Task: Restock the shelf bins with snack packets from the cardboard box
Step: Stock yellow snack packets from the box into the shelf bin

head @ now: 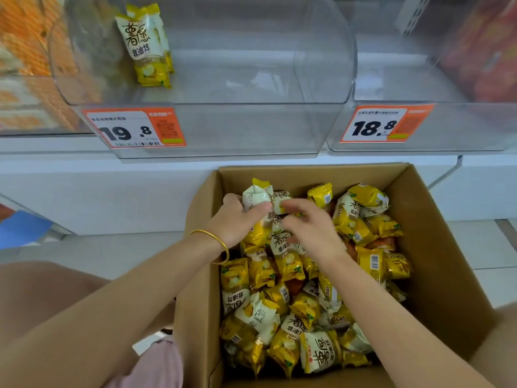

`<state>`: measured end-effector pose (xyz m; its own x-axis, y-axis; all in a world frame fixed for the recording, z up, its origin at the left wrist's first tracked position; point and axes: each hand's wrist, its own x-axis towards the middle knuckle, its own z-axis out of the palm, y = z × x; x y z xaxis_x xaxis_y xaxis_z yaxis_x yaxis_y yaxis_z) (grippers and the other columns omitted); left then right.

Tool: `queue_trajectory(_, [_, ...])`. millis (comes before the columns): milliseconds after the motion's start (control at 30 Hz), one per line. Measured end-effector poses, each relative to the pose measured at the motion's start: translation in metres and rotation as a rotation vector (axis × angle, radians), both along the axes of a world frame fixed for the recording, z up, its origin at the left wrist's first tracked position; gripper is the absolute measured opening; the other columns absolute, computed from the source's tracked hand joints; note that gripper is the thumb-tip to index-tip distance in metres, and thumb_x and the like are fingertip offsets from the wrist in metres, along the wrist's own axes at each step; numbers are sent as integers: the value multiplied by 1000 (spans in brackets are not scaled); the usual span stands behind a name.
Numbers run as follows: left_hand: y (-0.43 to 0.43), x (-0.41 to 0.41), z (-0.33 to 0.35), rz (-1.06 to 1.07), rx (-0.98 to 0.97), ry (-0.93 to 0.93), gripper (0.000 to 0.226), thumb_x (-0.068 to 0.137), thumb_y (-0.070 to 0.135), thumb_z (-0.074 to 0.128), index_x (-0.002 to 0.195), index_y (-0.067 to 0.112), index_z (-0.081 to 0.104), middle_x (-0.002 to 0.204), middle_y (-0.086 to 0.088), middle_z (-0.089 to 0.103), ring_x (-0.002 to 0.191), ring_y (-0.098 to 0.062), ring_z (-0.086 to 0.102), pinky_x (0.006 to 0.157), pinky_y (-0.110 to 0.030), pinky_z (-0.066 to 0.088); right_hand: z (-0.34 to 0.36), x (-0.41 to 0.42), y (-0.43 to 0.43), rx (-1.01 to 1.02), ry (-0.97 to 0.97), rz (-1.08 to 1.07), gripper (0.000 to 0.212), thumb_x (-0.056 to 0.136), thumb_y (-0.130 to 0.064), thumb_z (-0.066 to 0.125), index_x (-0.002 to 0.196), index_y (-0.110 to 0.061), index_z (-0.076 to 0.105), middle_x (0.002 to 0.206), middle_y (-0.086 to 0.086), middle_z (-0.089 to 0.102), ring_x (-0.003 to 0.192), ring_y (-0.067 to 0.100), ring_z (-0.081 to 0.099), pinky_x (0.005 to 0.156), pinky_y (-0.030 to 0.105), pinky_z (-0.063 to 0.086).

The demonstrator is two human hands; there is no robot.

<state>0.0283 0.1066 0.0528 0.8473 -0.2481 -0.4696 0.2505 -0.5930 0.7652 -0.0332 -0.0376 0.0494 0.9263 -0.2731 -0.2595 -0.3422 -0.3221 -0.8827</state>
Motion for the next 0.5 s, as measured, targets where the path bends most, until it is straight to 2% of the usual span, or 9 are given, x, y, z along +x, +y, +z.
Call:
queue_trajectory(67, [1,3,-2,102,-106,107,54,87,53,56,119,12,38,103,-3,58,95,-19,61,79,-40,56,-13,13,-19,-262,79,-185,42,90,-32,57,130,-22,53,124,4,51,111,22,52,91,41,48])
queue_trajectory(133, [0,3,-2,158,-185,175,50,88,50,57,119,15,40,107,-5,59,96,-23,64,82,-45,56,-27,22,-29,-565,322,-87,56,91,-52,51,138,-24,43,134,13,43,123,32,43,91,43,43])
queue_trajectory(167, [1,2,-3,161,-199,187,48,88,48,58,119,16,41,107,-5,59,96,-23,64,83,-46,56,-34,24,-29,-641,409,-4,62,90,-58,50,141,-23,38,135,14,43,127,34,40,92,45,43])
queue_trajectory(233, [4,0,-2,148,-206,177,51,83,54,61,116,19,44,108,-4,61,99,-24,63,86,-48,54,-45,24,-27,-728,432,34,58,91,-55,52,136,-20,39,127,11,53,124,32,42,88,45,46])
queue_trajectory(300, [10,2,-5,142,-223,167,67,65,69,65,113,25,48,110,-3,64,101,-25,64,87,-50,53,-46,16,-29,-761,327,-55,43,92,-44,55,126,-19,46,110,7,62,113,30,51,79,41,50])
queue_trajectory(367, [15,10,-21,162,-265,182,85,49,77,68,117,29,52,111,-3,67,100,-28,65,86,-53,53,-40,4,-35,-642,214,-174,32,92,-37,55,118,-20,48,91,0,61,92,25,59,69,37,51])
queue_trajectory(400, [16,14,-26,173,-291,190,91,45,77,71,119,28,54,112,-5,67,100,-29,66,85,-54,53,-36,-3,-38,-488,176,-233,28,92,-34,55,115,-20,48,86,-3,58,82,20,59,67,36,51])
queue_trajectory(433, [16,15,-26,190,-323,202,93,45,74,73,122,26,54,113,-6,67,100,-30,66,84,-55,53,-31,-9,-41,-268,146,-297,25,92,-30,55,113,-19,49,87,-4,57,77,17,58,69,39,53])
queue_trajectory(500, [13,13,-19,227,-374,224,88,52,63,71,126,20,52,115,-9,66,101,-30,65,85,-54,53,-19,-19,-44,255,116,-396,19,92,-20,58,110,-18,53,98,5,59,81,21,59,74,44,58])
